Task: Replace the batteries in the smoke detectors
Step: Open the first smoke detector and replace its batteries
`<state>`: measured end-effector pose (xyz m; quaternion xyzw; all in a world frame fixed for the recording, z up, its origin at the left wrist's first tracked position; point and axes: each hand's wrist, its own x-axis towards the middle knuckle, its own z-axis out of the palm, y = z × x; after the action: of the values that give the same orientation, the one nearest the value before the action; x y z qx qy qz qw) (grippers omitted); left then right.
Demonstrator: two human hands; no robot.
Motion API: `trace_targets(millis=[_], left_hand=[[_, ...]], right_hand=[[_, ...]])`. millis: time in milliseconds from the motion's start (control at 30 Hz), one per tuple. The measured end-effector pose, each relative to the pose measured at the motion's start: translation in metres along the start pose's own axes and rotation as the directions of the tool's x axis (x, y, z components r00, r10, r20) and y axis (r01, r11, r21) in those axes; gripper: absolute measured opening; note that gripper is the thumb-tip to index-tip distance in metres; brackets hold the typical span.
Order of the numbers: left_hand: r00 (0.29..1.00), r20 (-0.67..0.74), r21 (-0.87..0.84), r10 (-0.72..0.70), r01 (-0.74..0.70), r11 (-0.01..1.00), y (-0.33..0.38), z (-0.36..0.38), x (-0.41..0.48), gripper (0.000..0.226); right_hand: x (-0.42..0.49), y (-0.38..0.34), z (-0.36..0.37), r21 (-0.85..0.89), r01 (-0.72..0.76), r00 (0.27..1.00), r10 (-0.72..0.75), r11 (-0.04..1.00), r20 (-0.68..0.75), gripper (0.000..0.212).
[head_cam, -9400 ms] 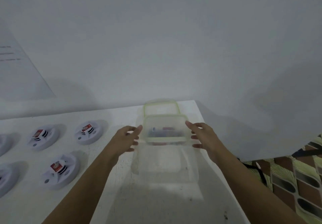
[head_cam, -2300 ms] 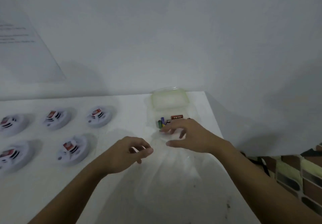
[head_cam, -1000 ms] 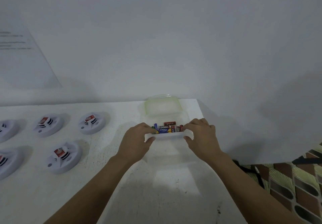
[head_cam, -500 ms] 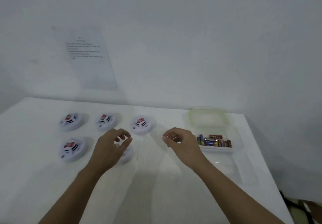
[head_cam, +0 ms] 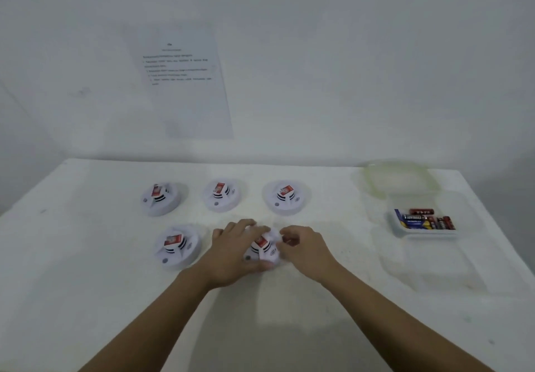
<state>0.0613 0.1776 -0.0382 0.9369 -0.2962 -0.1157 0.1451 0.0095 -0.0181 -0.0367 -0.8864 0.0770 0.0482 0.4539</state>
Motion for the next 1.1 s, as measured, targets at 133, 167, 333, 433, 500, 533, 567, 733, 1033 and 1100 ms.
trace_targets(millis=[133, 167, 333, 433, 500, 533, 567, 733, 1033, 1100], left_hand=[[0.998, -0.01, -0.016, 0.062, -0.062, 0.998, -0.008, 0.0, 0.005, 0.087], [0.997, -0.022, -0.039, 0.07, -0.071, 0.997, -0.009, 0.001, 0.007, 0.084], [0.998, -0.047, -0.248, 0.05, -0.061, 0.967, -0.002, -0.007, 0.008, 0.075], [0.996, -0.087, -0.49, 0.022, -0.062, 0.869, 0.013, -0.026, 0.006, 0.055], [0.996, -0.084, -0.622, -0.005, -0.049, 0.782, 0.027, -0.044, 0.001, 0.046], [0.995, -0.096, -0.696, -0.024, -0.05, 0.716, 0.036, -0.053, -0.002, 0.04], [0.993, -0.108, -0.773, -0.043, -0.057, 0.632, 0.043, -0.061, -0.004, 0.033], [0.995, -0.074, -0.987, -0.065, -0.064, 0.149, 0.072, -0.089, -0.005, 0.059], [0.998, -0.055, -0.988, 0.014, -0.053, -0.143, 0.099, -0.096, 0.0, 0.068], [0.998, -0.068, -0.989, -0.009, -0.069, -0.132, 0.104, -0.093, -0.001, 0.064]], right_hand=[[0.002, -0.001, 0.005, 0.0, 0.005, 1.0, -0.005, 1.0, 0.0, 0.036], [0.001, -0.002, 0.005, 0.015, 0.006, 1.0, -0.006, 1.0, 0.006, 0.033], [-0.005, -0.006, -0.001, 0.337, -0.045, 0.994, 0.077, 0.94, -0.081, 0.021], [-0.013, -0.018, -0.017, 0.487, 0.045, 0.983, 0.047, 0.872, -0.175, 0.019], [-0.019, -0.031, -0.032, 0.567, 0.127, 0.976, -0.001, 0.814, -0.217, 0.02], [-0.022, -0.037, -0.039, 0.592, 0.172, 0.973, -0.04, 0.787, -0.229, 0.021], [-0.024, -0.043, -0.046, 0.599, 0.219, 0.966, -0.087, 0.77, -0.242, 0.023], [-0.036, -0.069, -0.066, 0.356, 0.42, 0.888, -0.296, 0.835, -0.352, 0.035], [-0.046, -0.095, -0.085, 0.017, 0.431, 0.784, -0.365, 0.902, -0.502, 0.046], [-0.047, -0.097, -0.088, 0.006, 0.4, 0.789, -0.341, 0.916, -0.511, 0.051]])
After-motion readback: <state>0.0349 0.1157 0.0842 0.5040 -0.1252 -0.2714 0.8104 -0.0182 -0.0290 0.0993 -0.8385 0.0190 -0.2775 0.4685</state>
